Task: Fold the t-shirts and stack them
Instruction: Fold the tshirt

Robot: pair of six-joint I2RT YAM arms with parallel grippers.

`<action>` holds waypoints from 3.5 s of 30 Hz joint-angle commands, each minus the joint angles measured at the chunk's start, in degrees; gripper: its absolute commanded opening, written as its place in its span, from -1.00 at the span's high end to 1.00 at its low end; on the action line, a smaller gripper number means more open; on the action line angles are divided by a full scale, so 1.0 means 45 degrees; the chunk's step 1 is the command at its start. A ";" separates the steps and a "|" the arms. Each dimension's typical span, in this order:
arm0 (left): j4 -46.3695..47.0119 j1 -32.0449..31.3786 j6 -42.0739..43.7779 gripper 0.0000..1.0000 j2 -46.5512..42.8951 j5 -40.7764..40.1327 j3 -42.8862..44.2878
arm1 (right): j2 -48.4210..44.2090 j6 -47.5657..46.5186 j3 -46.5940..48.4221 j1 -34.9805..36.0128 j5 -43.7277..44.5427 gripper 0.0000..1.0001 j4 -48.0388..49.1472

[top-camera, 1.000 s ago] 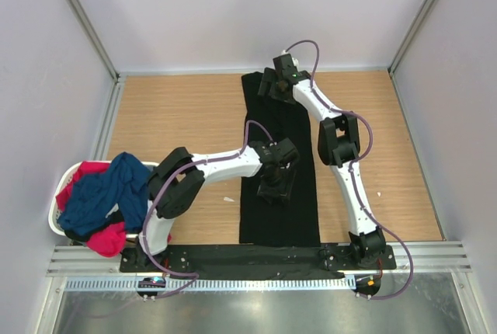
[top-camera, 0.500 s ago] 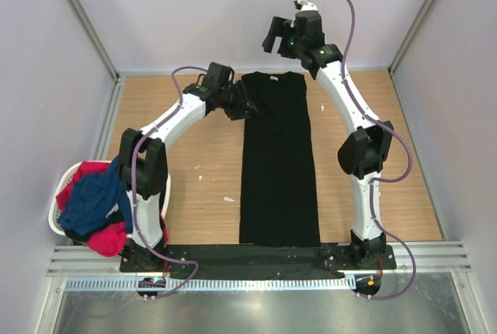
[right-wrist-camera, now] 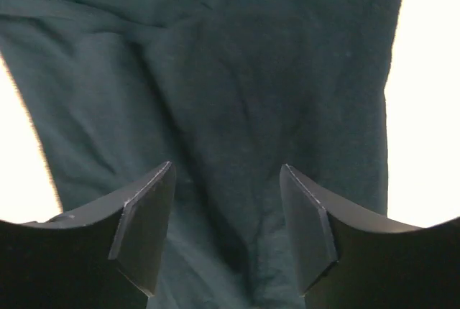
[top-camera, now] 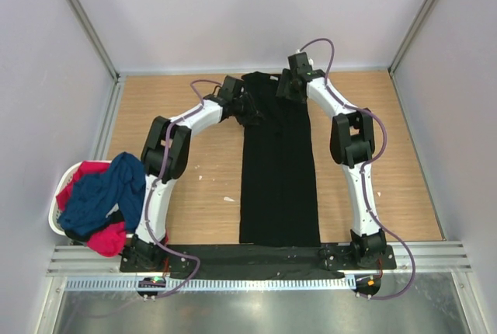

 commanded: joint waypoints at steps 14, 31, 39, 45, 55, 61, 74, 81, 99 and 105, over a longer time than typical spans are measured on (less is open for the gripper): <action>0.1574 0.0000 -0.0105 0.51 0.2111 -0.1256 0.2911 | 0.0522 0.0199 -0.0690 -0.0578 0.0481 0.46 0.0250; 0.1223 -0.0488 -0.0066 0.40 0.2990 -0.1432 0.3675 | 0.0444 0.0687 -0.2273 -0.1242 -0.0691 0.63 0.1130; 0.1125 -0.0722 -0.0124 0.42 0.3322 -0.1413 0.4025 | 0.0092 0.0570 -0.2723 -0.1262 -0.0710 0.64 0.1247; 0.1125 -0.0859 -0.0163 0.43 0.3498 -0.1569 0.4260 | 0.0053 0.0492 -0.2762 -0.1301 -0.0749 0.64 0.1247; 0.0928 -0.1093 -0.0554 0.59 0.2934 -0.2876 0.3248 | 0.0033 0.0433 -0.2860 -0.1360 -0.0788 0.64 0.1228; 0.1533 -0.1152 -0.1354 0.82 0.2659 -0.3151 0.2445 | 0.0092 0.0433 -0.2801 -0.1399 -0.0808 0.65 0.1189; 0.3234 -0.1152 -0.1824 0.70 0.1760 -0.3522 0.0940 | 0.0092 0.0375 -0.2879 -0.1477 -0.0788 0.65 0.1091; 0.3156 -0.1133 -0.1960 0.94 0.2052 -0.3327 0.1174 | 0.0131 0.0375 -0.2879 -0.1496 -0.0808 0.65 0.1072; 0.2824 -0.1113 -0.1941 0.88 0.3108 -0.3326 0.2698 | 0.0229 0.0375 -0.2820 -0.1477 -0.0769 0.64 0.0994; 0.2824 -0.1074 -0.1921 0.99 0.2913 -0.3444 0.2445 | 0.0287 0.0375 -0.2762 -0.1496 -0.0769 0.64 0.0974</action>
